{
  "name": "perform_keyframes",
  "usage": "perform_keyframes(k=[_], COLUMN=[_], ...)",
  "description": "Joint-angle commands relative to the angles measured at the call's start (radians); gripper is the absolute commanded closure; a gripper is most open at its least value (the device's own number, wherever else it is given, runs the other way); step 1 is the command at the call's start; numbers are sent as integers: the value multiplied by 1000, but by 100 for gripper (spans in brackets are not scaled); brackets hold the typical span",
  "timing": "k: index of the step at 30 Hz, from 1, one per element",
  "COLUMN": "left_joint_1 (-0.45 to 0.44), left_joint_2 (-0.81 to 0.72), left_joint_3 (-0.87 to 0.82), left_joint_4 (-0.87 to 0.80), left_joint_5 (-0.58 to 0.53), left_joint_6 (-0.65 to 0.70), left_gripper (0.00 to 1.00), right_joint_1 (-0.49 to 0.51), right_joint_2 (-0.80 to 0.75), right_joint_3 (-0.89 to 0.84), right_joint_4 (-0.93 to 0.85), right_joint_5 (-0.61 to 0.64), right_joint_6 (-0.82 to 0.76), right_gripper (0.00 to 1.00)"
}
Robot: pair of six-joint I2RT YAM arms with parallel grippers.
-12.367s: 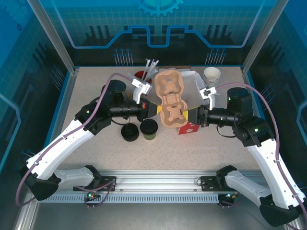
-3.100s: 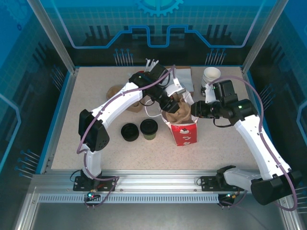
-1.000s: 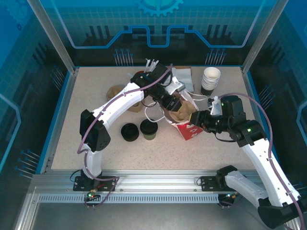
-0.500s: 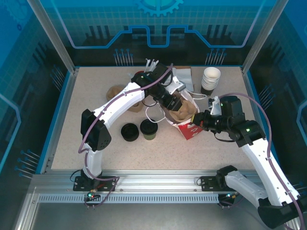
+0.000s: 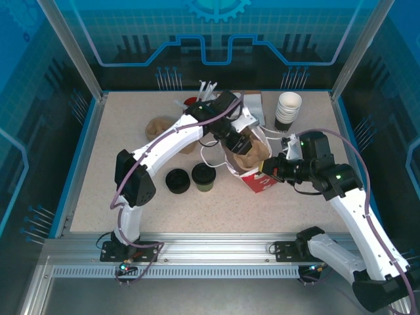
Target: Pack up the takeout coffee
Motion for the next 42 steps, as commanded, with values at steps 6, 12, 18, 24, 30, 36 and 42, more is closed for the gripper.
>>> perform_keyframes(k=[6, 12, 18, 24, 30, 36, 42], left_joint_1=[-27, -38, -45, -51, -55, -66, -73], left_joint_2=[18, -10, -7, 2, 27, 43, 65], left_joint_3=[34, 0, -12, -11, 9, 28, 63], left_joint_4=[-58, -51, -58, -78, -102, -120, -136], left_joint_5=[-64, -30, -9, -39, -60, -83, -89], left_joint_6=[112, 169, 206, 253, 277, 300, 315], left_gripper=[57, 56, 56, 56, 56, 56, 56], right_joint_1=[-2, -28, -68, -110, -175, -219, -218], right_joint_2=[-1, -8, -10, -15, -8, 4, 27], right_joint_3=[43, 37, 8, 34, 123, 227, 193], right_joint_4=[-21, -18, -14, -60, -147, -241, -155], right_joint_5=[-99, -119, -147, -145, -132, 25, 78], right_joint_6=[23, 22, 7, -45, -123, -248, -322], right_gripper=[100, 100, 100, 89, 71, 65, 56])
